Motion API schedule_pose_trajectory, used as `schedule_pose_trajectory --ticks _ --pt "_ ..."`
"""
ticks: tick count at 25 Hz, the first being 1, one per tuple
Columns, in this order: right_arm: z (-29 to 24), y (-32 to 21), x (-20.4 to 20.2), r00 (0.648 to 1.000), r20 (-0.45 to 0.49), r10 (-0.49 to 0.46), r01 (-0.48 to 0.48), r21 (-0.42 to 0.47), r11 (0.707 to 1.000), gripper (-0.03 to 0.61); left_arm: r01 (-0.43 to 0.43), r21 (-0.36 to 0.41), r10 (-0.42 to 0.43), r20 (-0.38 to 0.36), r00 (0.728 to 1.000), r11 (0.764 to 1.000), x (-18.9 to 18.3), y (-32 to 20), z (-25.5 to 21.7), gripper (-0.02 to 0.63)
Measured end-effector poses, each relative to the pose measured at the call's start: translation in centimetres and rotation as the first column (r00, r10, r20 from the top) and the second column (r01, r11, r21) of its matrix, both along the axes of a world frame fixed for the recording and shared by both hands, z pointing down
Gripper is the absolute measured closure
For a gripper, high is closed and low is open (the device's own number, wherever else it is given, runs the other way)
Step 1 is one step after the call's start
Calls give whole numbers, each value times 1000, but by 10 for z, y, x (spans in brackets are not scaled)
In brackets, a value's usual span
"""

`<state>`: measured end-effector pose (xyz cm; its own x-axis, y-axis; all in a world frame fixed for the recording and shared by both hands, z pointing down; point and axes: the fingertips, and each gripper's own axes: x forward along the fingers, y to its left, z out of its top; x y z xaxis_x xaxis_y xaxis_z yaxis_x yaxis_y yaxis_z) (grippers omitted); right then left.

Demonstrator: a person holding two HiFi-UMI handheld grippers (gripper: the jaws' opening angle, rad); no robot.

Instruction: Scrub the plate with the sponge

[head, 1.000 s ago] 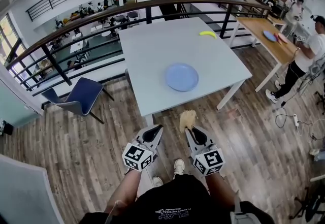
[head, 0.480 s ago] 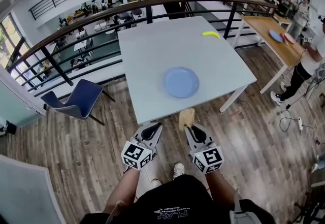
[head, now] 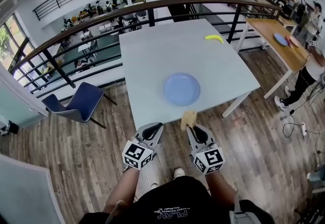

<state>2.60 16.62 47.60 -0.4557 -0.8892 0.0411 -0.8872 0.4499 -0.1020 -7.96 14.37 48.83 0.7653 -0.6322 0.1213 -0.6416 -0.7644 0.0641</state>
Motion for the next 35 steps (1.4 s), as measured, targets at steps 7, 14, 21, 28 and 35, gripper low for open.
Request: schedule_pose_trajectory --ticks 7,14,21,28,35 --pt "-4 -23 22 1000 2 -9 9 9 1000 515 16 4 -17 23 1000 1000 19 -20 3 592" --pt "6 -38 50 1000 20 -18 18 -2 1000 515 50 -18 -49 39 998 999 37 -36 11 592" --pt "9 -47 76 1000 18 -17 18 -19 1000 515 55 -44 -53 46 998 998 57 -40 16 592" --pt "8 -62 93 989 143 23 -14 -66 998 515 46 -74 -43 43 998 996 68 -52 23 592" --pt "1 -101 90 993 113 33 -29 -40 999 517 63 -74 -62 17 998 995 64 -93 19 592"
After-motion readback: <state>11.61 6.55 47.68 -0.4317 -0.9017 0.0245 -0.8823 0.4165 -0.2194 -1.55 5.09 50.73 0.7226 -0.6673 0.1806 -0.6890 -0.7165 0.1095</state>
